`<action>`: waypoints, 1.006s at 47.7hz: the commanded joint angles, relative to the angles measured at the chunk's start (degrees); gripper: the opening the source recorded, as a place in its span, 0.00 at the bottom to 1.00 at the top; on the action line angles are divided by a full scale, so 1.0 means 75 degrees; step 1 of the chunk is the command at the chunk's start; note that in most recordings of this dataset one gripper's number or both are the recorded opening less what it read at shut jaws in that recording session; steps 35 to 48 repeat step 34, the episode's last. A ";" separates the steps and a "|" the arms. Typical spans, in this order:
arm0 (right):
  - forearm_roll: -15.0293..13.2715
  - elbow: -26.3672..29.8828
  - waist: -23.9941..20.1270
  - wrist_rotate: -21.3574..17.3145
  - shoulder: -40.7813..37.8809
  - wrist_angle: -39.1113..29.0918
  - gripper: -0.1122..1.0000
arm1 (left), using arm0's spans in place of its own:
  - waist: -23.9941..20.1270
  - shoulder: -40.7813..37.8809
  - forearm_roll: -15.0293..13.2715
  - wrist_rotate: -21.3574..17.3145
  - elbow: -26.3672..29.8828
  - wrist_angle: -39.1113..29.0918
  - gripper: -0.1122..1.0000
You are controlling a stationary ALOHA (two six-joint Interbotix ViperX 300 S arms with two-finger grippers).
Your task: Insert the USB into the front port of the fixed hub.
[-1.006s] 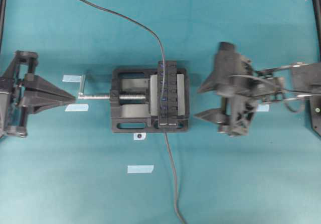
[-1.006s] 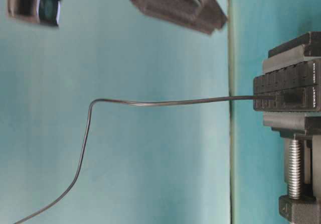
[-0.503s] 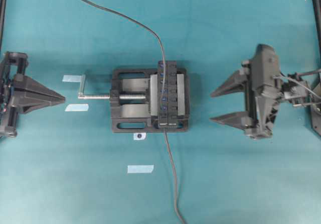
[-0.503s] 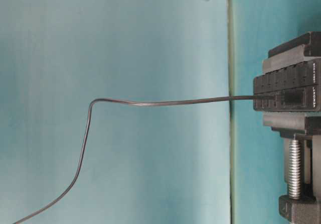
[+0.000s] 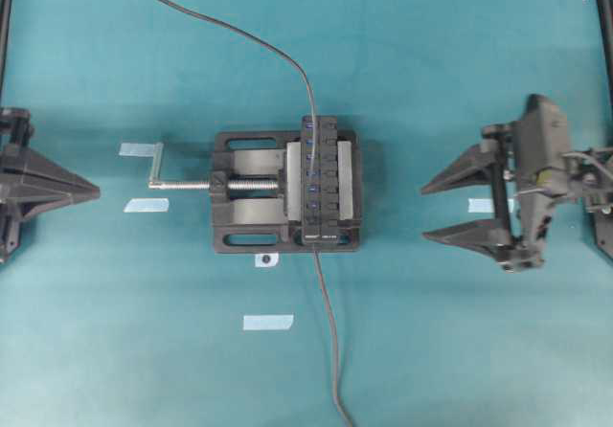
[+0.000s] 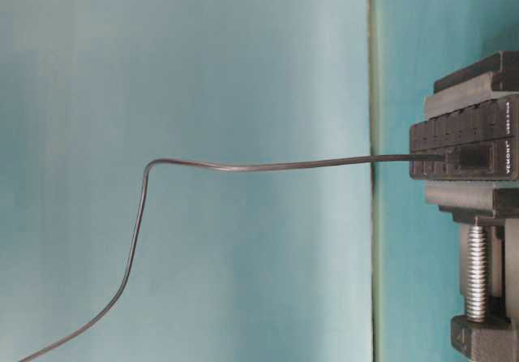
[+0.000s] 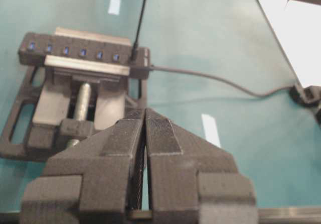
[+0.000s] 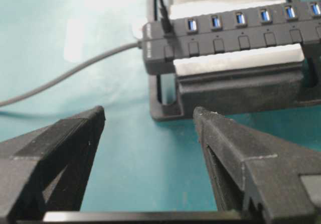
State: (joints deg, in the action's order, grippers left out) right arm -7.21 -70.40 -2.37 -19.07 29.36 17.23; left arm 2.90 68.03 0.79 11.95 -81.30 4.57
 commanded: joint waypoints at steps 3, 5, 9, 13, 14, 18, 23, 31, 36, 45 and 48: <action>0.0023 -0.0457 0.0000 -0.0082 0.0773 0.0281 0.79 | -0.0047 -0.0070 0.0023 0.0000 0.0105 0.0035 0.10; 0.0023 -0.0656 0.0000 -0.0082 0.1078 0.0316 0.79 | -0.0070 -0.0082 0.0023 0.0000 0.0094 0.0047 0.10; 0.0023 -0.1055 0.0000 -0.0082 0.1816 0.0316 0.79 | -0.0094 -0.0082 0.0023 0.0000 0.0082 0.0082 0.10; 0.0023 -0.1477 0.0023 -0.0082 0.2766 0.0293 0.79 | -0.0105 -0.0070 0.0035 0.0000 0.0082 0.0082 0.10; 0.0023 -0.1570 0.0035 -0.0082 0.3035 0.0281 0.79 | -0.0094 -0.0070 0.0035 0.0000 0.0082 0.0082 0.10; 0.0023 -0.2004 0.0082 -0.0059 0.4289 0.0129 0.79 | -0.0094 -0.0070 0.0023 0.0000 0.0082 0.0082 0.10; 0.0023 -0.2438 0.0141 -0.0059 0.5578 -0.0363 0.79 | -0.0094 -0.0082 0.0035 0.0012 0.0047 0.0082 0.10; 0.0023 -0.2812 0.0141 -0.0059 0.6797 -0.1441 0.79 | -0.0094 -0.0070 0.0035 0.0023 0.0070 0.0082 0.10; 0.0023 -0.2836 0.0141 -0.0082 0.6844 -0.1734 0.79 | -0.0094 -0.0047 0.0035 0.0035 0.0094 0.0094 0.10; 0.0023 -0.2836 0.0141 -0.0082 0.6844 -0.1734 0.79 | -0.0094 -0.0047 0.0035 0.0035 0.0094 0.0094 0.10; 0.0023 -0.2836 0.0141 -0.0082 0.6844 -0.1734 0.79 | -0.0094 -0.0047 0.0035 0.0035 0.0094 0.0094 0.10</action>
